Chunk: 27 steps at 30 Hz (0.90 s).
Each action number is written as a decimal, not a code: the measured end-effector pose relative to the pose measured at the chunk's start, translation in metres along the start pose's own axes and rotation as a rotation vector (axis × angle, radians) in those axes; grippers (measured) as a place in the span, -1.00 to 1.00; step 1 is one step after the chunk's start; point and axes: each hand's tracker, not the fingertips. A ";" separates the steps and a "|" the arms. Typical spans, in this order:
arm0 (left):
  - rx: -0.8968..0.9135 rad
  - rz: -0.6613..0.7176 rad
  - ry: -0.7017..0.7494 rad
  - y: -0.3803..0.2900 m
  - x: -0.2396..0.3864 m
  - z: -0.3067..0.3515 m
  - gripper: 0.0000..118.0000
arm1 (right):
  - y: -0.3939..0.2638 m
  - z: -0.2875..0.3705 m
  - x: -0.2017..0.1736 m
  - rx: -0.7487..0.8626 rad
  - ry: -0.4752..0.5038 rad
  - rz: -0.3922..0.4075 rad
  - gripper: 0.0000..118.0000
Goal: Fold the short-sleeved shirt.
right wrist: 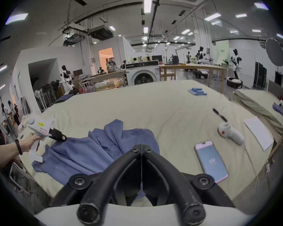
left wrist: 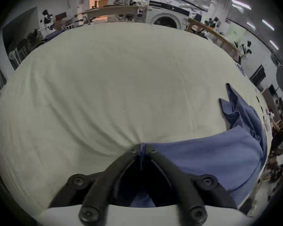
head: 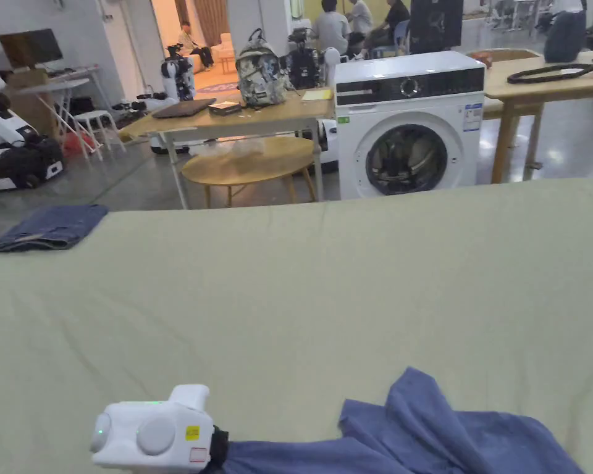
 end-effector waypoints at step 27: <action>0.646 0.006 -0.152 -0.014 -0.020 0.237 -1.00 | 0.035 -0.040 0.011 -0.026 0.148 -0.209 -0.89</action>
